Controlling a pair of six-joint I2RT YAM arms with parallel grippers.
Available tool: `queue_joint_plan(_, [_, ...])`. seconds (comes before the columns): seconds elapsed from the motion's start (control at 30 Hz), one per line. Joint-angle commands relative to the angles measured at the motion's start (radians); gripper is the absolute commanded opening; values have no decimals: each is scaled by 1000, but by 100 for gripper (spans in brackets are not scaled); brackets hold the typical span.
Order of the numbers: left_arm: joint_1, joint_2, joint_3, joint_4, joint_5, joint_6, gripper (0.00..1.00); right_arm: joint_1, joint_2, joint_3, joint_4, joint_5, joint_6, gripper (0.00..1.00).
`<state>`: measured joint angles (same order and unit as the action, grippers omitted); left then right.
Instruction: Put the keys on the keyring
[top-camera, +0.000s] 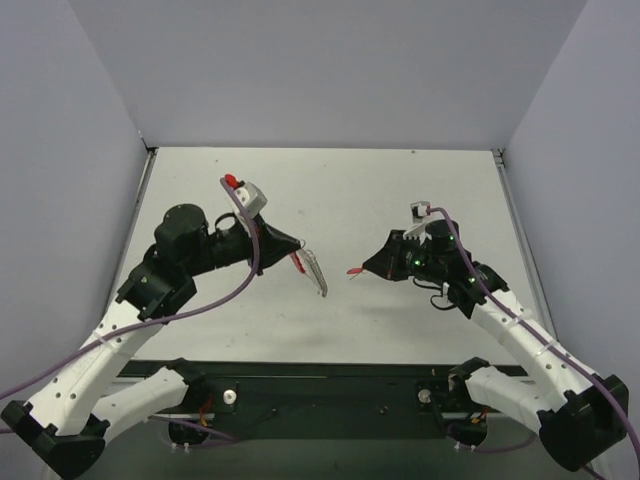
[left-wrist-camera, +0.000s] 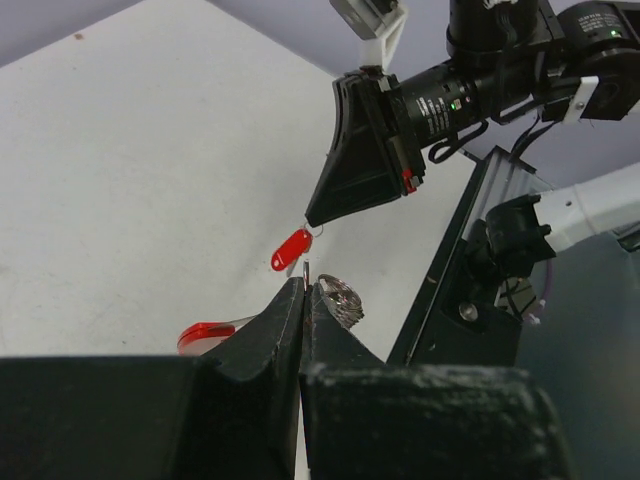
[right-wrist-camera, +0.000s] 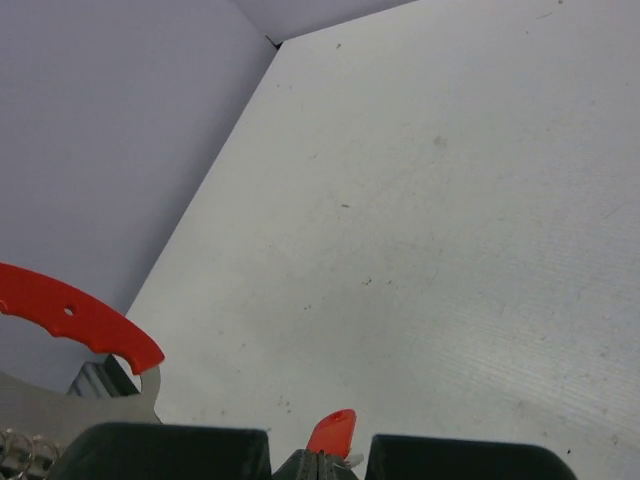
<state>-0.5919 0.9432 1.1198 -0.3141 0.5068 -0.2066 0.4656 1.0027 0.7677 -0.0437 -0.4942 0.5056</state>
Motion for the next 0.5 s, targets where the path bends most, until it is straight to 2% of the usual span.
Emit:
queue_joint_plan(0.0, [-75,-101,-157,81,-105,-42,0,1,-49,-108,71,-50,53,0])
queue_joint_plan(0.1, [-132,-156,-285,167,-143,-74,0,1,-52,-165,99,-40,70,0])
queue_joint_plan(0.23, [-209,-153,-347,201,-200,-85,0,-1,-9,-243,155,-33,73,0])
queue_joint_plan(0.47, [-226,-109,-328,178,-231,-50,0,8,123,-326,324,-64,116,0])
